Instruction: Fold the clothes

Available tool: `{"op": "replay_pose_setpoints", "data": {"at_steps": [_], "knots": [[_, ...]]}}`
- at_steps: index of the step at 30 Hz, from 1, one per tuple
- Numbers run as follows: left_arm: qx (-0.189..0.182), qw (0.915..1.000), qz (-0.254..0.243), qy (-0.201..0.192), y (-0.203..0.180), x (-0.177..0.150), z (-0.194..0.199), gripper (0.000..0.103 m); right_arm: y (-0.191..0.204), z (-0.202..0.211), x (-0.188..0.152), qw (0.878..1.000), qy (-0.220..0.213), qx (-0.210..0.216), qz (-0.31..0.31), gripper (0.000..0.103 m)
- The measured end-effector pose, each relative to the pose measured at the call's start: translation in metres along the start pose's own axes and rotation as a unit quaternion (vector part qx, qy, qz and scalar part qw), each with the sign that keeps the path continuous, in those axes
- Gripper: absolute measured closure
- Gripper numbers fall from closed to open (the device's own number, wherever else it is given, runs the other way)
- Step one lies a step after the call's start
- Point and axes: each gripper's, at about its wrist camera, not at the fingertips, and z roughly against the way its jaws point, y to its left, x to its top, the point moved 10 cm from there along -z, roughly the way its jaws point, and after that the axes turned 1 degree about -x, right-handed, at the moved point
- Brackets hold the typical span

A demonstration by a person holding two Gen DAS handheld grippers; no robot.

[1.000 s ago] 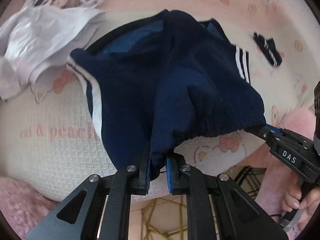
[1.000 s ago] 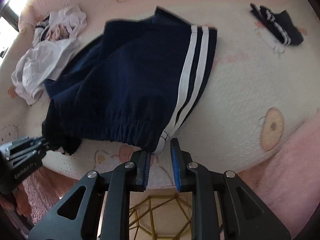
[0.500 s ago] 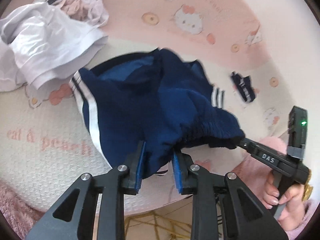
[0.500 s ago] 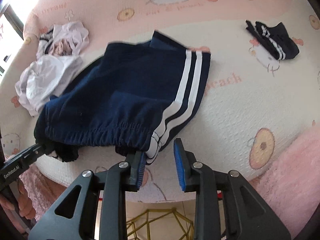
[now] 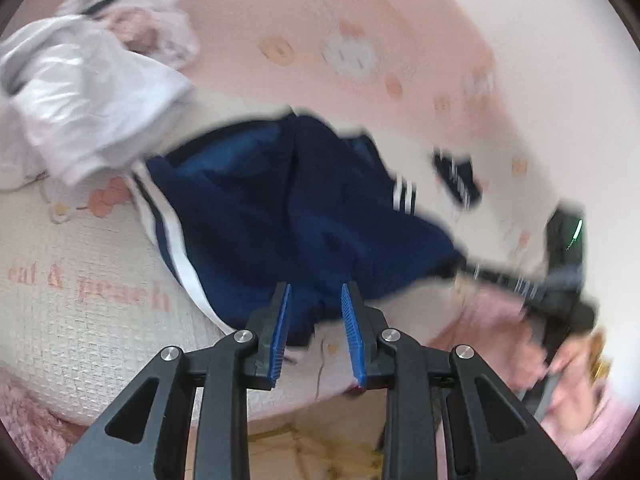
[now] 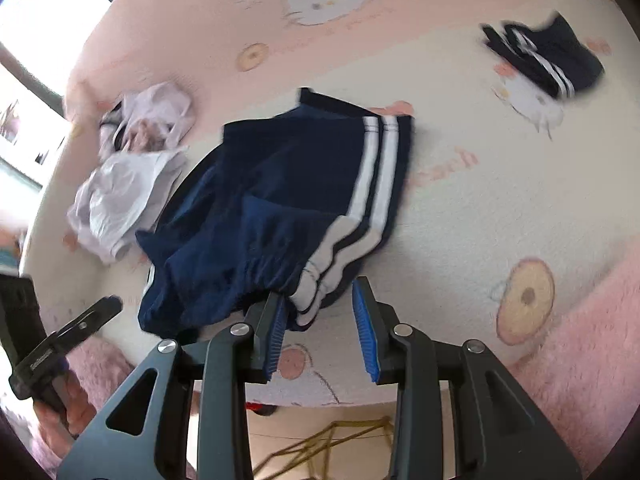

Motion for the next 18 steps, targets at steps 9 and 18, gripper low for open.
{"op": "replay_pose_setpoints", "data": {"at_steps": [9,18], "knots": [[0.126,0.9756,-0.152,0.095,-0.021,-0.041,-0.059,0.075,-0.014,-0.002,0.009,0.999,-0.026,-0.039,0.001,0.063],[0.223,0.9709,-0.052,-0.069,0.032,0.036,-0.006,0.075,-0.015,-0.037,-0.019,0.995,0.067,-0.063,0.027,0.059]]}}
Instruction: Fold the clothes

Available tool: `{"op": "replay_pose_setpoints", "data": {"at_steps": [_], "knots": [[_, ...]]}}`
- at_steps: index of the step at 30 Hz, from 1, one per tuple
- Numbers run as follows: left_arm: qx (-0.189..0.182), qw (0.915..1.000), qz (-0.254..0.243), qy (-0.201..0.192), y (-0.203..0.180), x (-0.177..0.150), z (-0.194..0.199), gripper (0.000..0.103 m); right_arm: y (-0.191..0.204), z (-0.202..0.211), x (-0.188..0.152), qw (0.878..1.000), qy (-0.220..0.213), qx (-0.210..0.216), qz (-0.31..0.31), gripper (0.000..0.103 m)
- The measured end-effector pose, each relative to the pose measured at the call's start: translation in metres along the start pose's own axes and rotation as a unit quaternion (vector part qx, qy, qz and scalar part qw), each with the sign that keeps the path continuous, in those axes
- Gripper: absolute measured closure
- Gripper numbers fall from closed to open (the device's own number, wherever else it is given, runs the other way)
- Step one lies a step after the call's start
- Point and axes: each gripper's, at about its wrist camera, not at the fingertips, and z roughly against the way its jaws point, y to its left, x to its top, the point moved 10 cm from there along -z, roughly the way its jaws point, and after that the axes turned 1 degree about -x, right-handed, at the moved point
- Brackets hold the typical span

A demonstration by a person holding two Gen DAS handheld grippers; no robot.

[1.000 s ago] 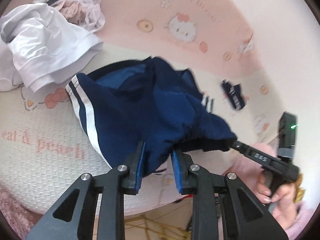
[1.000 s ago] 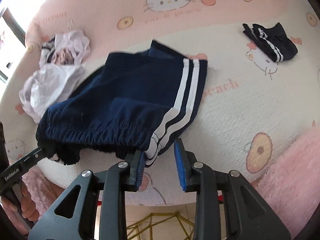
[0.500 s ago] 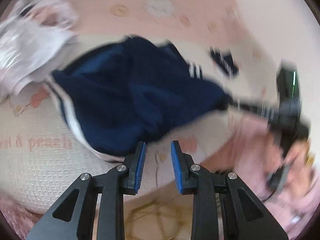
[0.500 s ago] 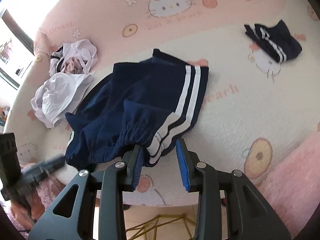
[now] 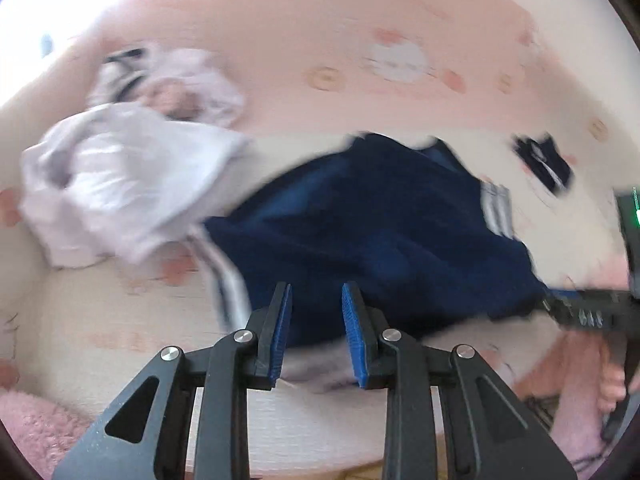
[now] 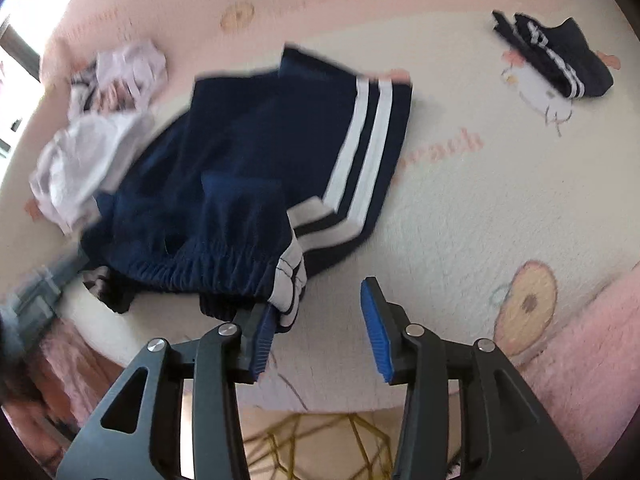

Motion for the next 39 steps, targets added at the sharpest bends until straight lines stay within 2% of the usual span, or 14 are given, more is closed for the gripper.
{"op": "replay_pose_setpoints", "data": {"at_steps": [2,3,6,8,9,10,14,17,20,27,34,35,37,39], "knots": [[0.011,0.9995,0.016,0.024,0.019,-0.012,-0.005,0.075,0.000,-0.003,-0.003,1.000,0.007,-0.017,0.014,0.058],[-0.005,0.9990,0.026,0.036,0.020,-0.018,-0.005,0.075,0.000,-0.002,-0.004,0.999,0.007,-0.024,0.021,0.058],[-0.101,0.9922,0.055,0.049,0.006,-0.028,0.008,0.074,0.009,0.007,0.000,0.999,-0.019,-0.022,0.039,0.058],[-0.126,0.9911,0.016,0.042,-0.016,-0.026,0.015,0.057,0.015,0.013,0.007,0.998,-0.041,-0.013,0.045,0.059],[-0.121,0.9918,-0.012,0.039,-0.026,-0.027,0.015,0.042,0.016,0.016,0.011,0.998,-0.052,-0.011,0.046,0.059],[-0.112,0.9922,-0.036,0.040,-0.035,-0.028,0.011,0.039,0.016,0.019,0.016,0.997,-0.063,-0.015,0.045,0.059],[-0.038,0.9917,-0.101,0.071,-0.044,-0.033,-0.025,0.039,0.004,0.045,0.037,0.991,-0.127,-0.022,0.020,0.059],[-0.011,0.9968,-0.053,0.059,-0.021,-0.025,-0.030,0.044,-0.011,0.063,0.047,0.986,-0.163,-0.034,0.001,0.058],[0.000,0.9995,-0.003,0.033,0.003,-0.015,-0.022,0.044,-0.027,0.057,0.044,0.989,-0.138,-0.042,-0.010,0.055],[0.042,0.9990,0.014,0.011,0.023,-0.016,-0.011,0.044,-0.023,0.011,0.004,0.999,0.020,0.024,-0.014,0.051],[-0.014,0.9975,0.067,0.019,0.031,-0.017,-0.008,0.044,0.007,0.036,0.010,0.996,-0.033,0.086,0.010,0.048],[-0.019,0.9974,0.067,0.021,0.030,-0.018,-0.009,0.044,0.008,0.033,0.007,0.996,-0.029,0.080,0.014,0.045],[-0.025,0.9972,0.066,0.025,0.028,-0.017,-0.011,0.044,-0.003,0.021,0.002,0.999,-0.018,0.019,0.028,0.046],[0.002,0.9989,0.041,0.023,0.027,-0.017,-0.013,0.044,-0.014,0.011,-0.002,0.998,-0.007,-0.042,0.041,0.050]]}}
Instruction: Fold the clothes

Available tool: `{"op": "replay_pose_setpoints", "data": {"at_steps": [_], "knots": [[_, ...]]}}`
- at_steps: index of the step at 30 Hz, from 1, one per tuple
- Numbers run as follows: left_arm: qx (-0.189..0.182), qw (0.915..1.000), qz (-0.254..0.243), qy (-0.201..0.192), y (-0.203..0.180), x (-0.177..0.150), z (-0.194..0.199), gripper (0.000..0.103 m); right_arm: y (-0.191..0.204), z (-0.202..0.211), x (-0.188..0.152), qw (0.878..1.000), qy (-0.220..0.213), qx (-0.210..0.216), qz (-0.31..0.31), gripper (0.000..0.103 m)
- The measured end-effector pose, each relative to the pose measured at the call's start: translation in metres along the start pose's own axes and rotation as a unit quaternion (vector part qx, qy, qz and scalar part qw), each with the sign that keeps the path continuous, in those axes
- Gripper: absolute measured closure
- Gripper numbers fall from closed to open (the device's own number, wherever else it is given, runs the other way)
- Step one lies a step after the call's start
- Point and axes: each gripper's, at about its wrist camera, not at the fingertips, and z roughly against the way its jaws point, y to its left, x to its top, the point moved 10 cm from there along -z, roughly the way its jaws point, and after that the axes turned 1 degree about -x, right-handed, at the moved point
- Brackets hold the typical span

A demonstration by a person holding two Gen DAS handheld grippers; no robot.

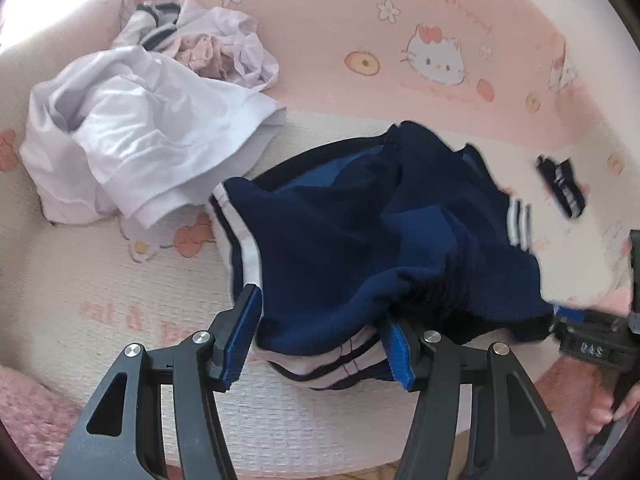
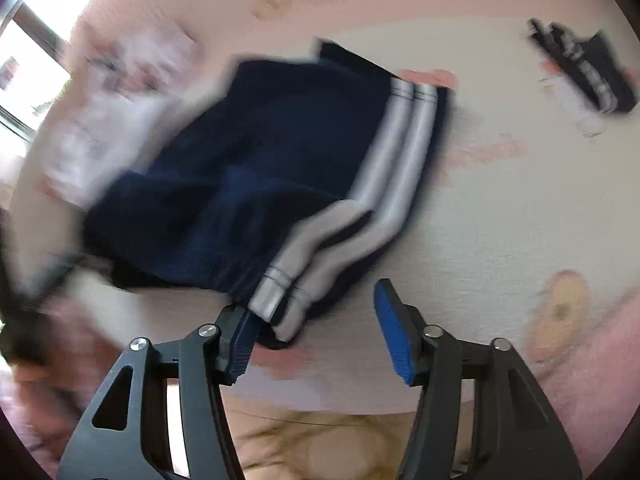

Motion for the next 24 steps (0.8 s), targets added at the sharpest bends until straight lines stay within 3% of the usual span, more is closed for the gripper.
{"op": "replay_pose_setpoints", "data": {"at_steps": [3,8,9,10,12,13,14,15,16,17,19,21,24], "knots": [[0.036,0.9979,-0.043,-0.032,-0.006,0.007,0.014,0.044,-0.021,0.009,0.008,0.998,-0.023,-0.050,-0.004,0.052],[0.064,0.9873,-0.092,-0.113,-0.023,0.026,0.055,0.044,-0.042,0.073,0.034,0.982,-0.146,-0.117,0.001,0.051],[0.066,0.9863,-0.097,-0.116,-0.025,0.026,0.057,0.044,-0.041,0.084,0.038,0.978,-0.168,-0.125,0.002,0.049],[0.056,0.9899,-0.089,-0.095,-0.023,0.021,0.047,0.044,-0.038,0.087,0.040,0.975,-0.173,-0.135,0.011,0.047],[0.036,0.9954,-0.073,-0.052,-0.019,0.010,0.029,0.044,-0.026,0.065,0.042,0.976,-0.138,-0.162,0.051,0.042],[0.027,0.9971,-0.064,-0.030,-0.017,0.005,0.020,0.044,-0.022,0.049,0.039,0.980,-0.107,-0.157,0.061,0.042],[0.017,0.9983,-0.056,-0.009,-0.015,0.000,0.011,0.044,-0.020,0.027,0.027,0.990,-0.054,-0.117,0.049,0.044],[-0.004,0.9993,-0.033,0.017,-0.012,-0.007,0.004,0.044,-0.018,0.009,0.015,0.998,-0.008,-0.066,0.021,0.054],[-0.025,0.9987,-0.011,0.042,-0.009,-0.014,-0.004,0.044,-0.016,-0.002,0.006,0.999,0.024,-0.014,-0.018,0.056],[-0.040,0.9982,0.009,0.043,-0.007,-0.015,-0.002,0.044,-0.014,-0.005,0.002,0.998,0.040,0.028,-0.044,0.056],[-0.080,0.9957,0.021,0.042,-0.012,-0.014,0.005,0.044,-0.004,0.006,0.008,0.996,0.019,0.074,-0.053,0.056],[-0.119,0.9914,0.029,0.046,-0.019,-0.015,0.010,0.044,0.005,0.013,0.013,0.995,0.003,0.093,-0.042,0.055],[-0.106,0.9928,0.022,0.052,-0.021,-0.022,0.009,0.044,0.013,0.010,0.011,0.993,0.010,0.108,-0.045,0.055]]}}
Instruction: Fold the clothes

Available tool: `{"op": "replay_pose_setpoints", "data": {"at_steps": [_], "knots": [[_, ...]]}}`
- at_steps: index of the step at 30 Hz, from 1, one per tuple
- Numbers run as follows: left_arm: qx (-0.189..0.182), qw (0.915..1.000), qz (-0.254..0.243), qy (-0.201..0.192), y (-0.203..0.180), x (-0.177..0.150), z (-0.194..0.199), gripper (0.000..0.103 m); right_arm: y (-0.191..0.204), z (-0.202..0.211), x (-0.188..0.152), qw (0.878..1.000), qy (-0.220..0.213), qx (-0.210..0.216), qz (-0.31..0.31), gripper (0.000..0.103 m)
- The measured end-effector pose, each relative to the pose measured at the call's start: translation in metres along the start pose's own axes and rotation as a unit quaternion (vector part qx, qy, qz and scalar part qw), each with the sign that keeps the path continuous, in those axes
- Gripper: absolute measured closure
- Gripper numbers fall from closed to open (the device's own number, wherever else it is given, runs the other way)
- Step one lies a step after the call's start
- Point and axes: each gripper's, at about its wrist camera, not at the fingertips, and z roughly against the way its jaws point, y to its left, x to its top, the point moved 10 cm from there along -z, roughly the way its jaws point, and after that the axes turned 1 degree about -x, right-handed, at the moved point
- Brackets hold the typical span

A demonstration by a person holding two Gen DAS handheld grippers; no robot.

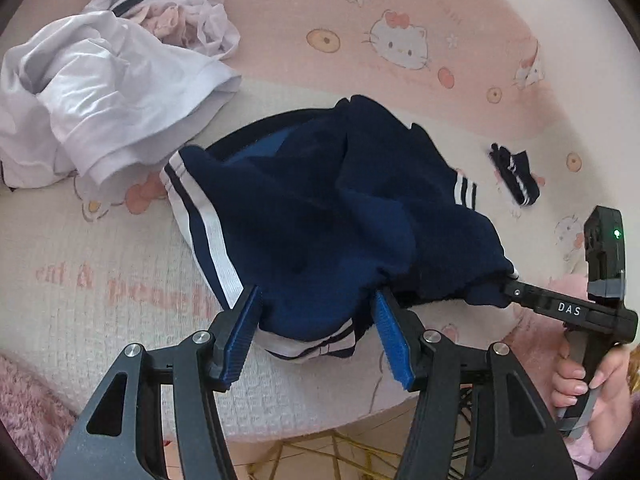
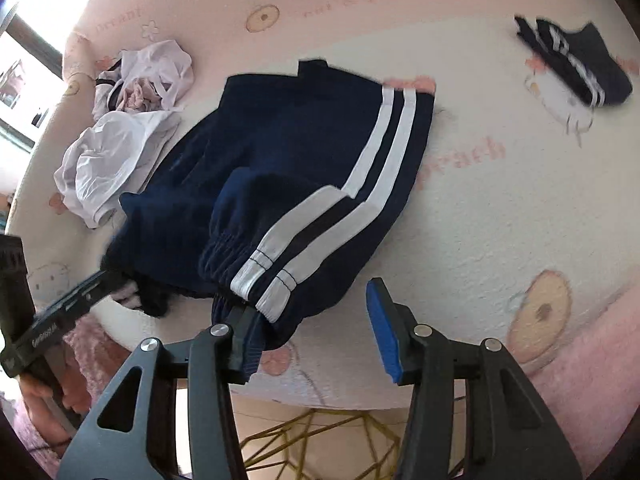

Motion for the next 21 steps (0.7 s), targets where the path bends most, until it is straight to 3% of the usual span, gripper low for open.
{"op": "replay_pose_setpoints", "data": {"at_steps": [3,5,8,9,12,14,16,17,18,21], "knots": [[0.045,0.9986,-0.024,0.010,0.005,-0.003,-0.007,0.044,0.000,-0.006,-0.011,1.000,0.007,-0.014,0.009,0.055],[0.083,0.9960,-0.030,0.008,0.013,-0.001,-0.009,0.044,-0.004,-0.002,-0.011,0.997,-0.009,-0.064,0.030,0.055],[0.105,0.9940,-0.029,-0.008,0.024,0.006,-0.004,0.044,-0.026,0.011,-0.003,0.980,-0.045,-0.187,0.054,0.053],[0.105,0.9939,-0.028,-0.014,0.025,0.008,-0.002,0.044,-0.030,0.017,0.000,0.979,-0.056,-0.190,0.049,0.049],[0.108,0.9930,-0.031,-0.034,0.025,0.012,0.004,0.044,-0.023,0.030,0.002,0.991,-0.072,-0.109,0.016,0.049],[0.066,0.9967,-0.021,-0.042,0.018,0.015,0.007,0.044,-0.006,0.029,-0.002,0.998,-0.056,-0.022,0.002,0.048],[0.035,0.9982,-0.012,-0.047,0.013,0.018,0.010,0.044,0.014,0.026,-0.009,0.997,-0.028,0.067,-0.012,0.048],[0.024,0.9984,-0.011,-0.050,0.011,0.019,0.012,0.044,0.020,0.022,-0.015,0.996,-0.013,0.086,-0.015,0.048],[0.021,0.9984,-0.012,-0.051,0.011,0.020,0.011,0.044,0.022,0.018,-0.019,0.997,-0.005,0.078,-0.010,0.048],[0.032,0.9985,-0.013,-0.041,0.015,0.021,0.003,0.044,0.015,0.001,-0.021,0.999,0.012,-0.003,0.029,0.046]]}}
